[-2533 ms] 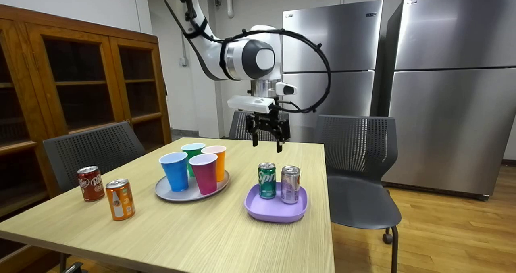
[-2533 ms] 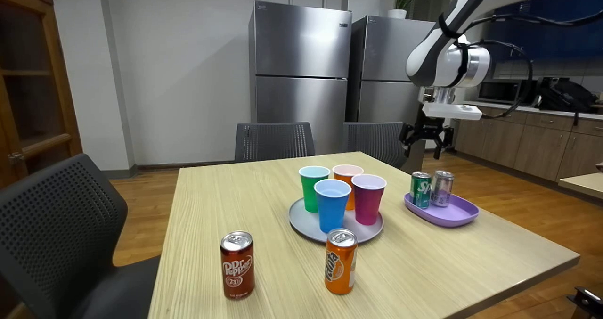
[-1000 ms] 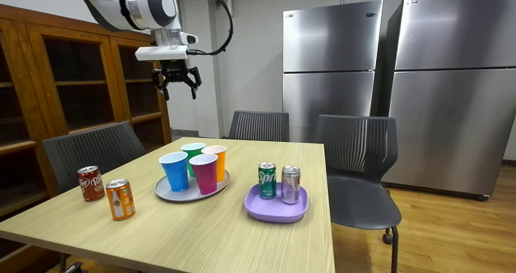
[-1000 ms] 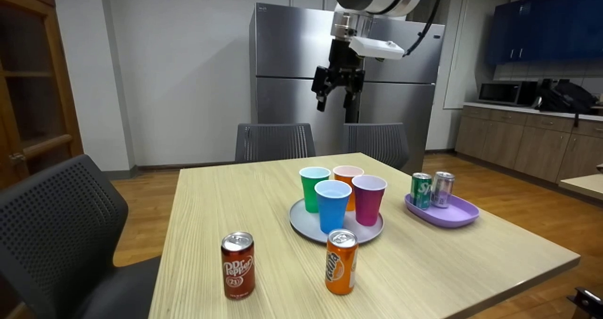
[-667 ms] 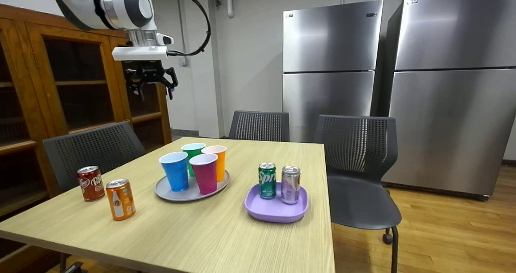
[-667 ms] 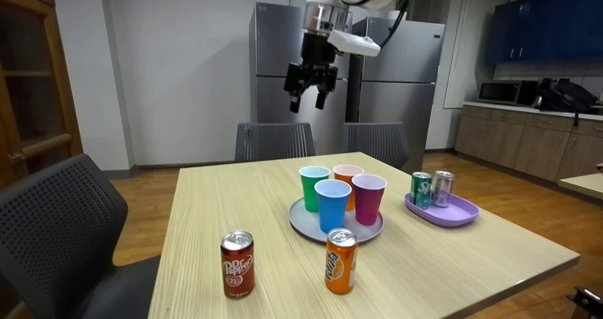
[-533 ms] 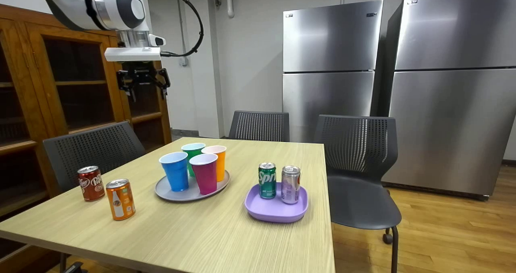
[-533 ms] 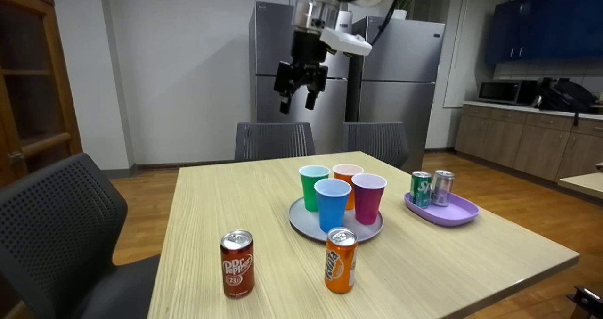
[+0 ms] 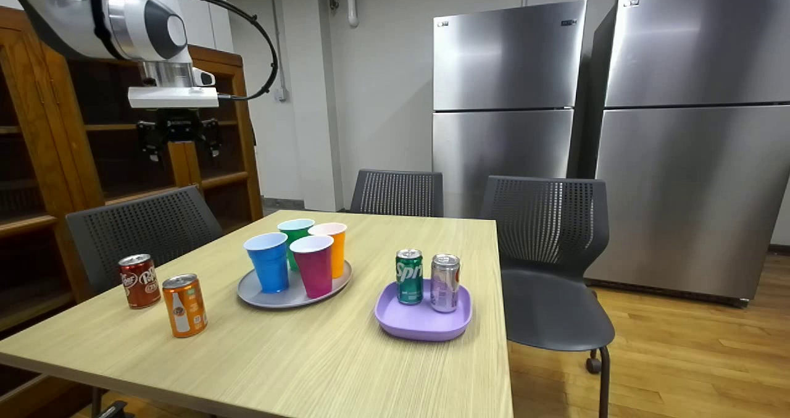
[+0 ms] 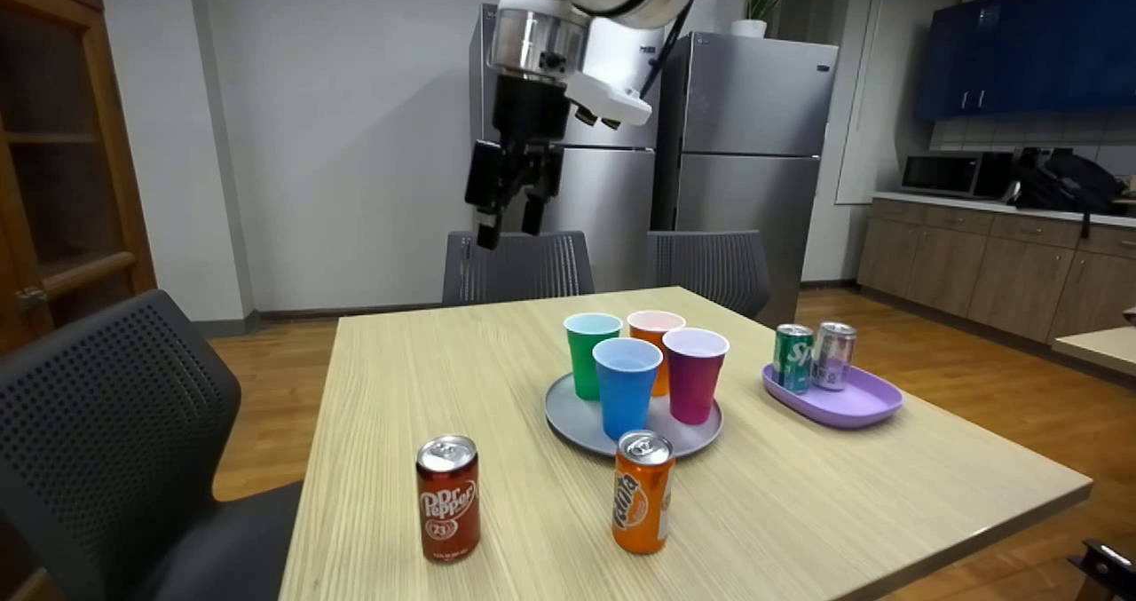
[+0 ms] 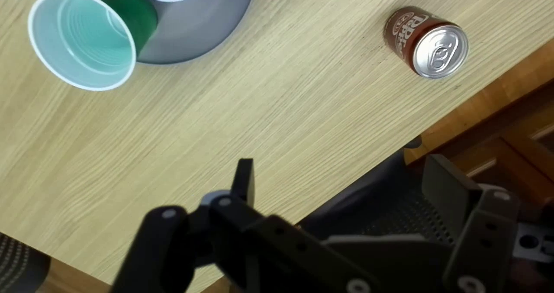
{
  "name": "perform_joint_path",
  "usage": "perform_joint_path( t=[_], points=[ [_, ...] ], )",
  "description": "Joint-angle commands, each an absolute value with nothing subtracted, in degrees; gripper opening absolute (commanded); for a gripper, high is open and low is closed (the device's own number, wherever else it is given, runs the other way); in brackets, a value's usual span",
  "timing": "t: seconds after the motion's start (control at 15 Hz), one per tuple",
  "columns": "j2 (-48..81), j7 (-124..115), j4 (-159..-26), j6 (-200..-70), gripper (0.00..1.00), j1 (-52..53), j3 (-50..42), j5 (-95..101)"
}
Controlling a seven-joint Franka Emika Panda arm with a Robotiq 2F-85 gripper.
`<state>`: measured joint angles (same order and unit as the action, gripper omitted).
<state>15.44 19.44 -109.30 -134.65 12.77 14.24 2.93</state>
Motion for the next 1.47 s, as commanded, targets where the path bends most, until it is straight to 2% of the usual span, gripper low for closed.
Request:
perform_joint_path(
  t=[0.0, 1.4],
  points=[
    [16.92, 22.96, -108.37, -133.49, 1.0, 13.52, 15.8, 3.65],
    [28.44, 25.88, -109.12, -136.27, 1.0, 19.48, 17.72, 12.8]
  ],
)
